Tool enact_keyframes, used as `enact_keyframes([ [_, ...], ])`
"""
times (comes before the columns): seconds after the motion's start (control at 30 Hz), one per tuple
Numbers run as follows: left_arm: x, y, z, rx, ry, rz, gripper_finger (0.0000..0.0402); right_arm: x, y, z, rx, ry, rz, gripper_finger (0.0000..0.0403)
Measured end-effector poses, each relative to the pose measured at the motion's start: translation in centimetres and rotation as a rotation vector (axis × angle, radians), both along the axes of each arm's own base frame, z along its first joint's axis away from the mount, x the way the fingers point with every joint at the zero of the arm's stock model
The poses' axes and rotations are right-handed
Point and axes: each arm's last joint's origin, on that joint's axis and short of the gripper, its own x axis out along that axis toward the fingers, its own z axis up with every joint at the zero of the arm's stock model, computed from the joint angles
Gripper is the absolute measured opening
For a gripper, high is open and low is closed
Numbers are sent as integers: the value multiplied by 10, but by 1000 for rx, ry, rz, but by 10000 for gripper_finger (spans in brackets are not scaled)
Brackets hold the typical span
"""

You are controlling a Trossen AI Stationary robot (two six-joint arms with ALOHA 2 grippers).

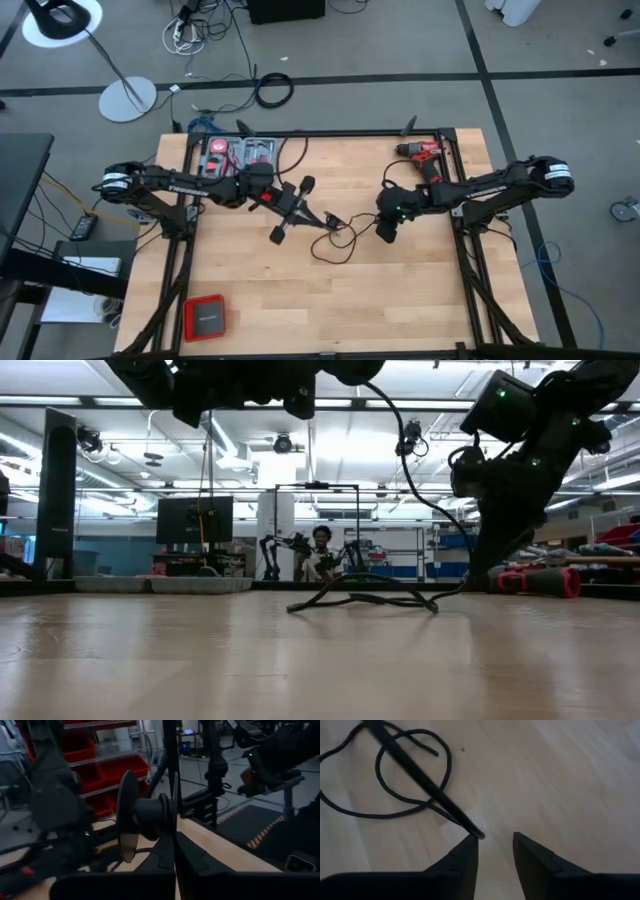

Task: Coil cords
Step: Uncoil the black wire on the spool

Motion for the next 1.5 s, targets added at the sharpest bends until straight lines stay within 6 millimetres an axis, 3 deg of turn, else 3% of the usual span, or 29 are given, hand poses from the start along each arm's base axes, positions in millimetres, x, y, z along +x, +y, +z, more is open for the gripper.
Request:
enact_keyframes([
  [0.43,0,-5,-13,21,127,58,0,-9,4,25,13,-129,9,126],
  [0.6,-1,-5,-16,60,139,55,0,-9,1,32,-118,-184,-5,124],
  [0.87,-3,-1,-29,274,205,172,0,19,21,65,-318,-606,234,123],
  [1.07,-2,4,-29,410,205,383,0,30,31,56,-576,-552,235,123],
  [1.37,2,4,-17,604,38,442,0,37,25,63,-839,-557,177,123],
  [1.5,3,4,-13,601,-3,460,0,38,24,66,-869,-579,188,118],
])
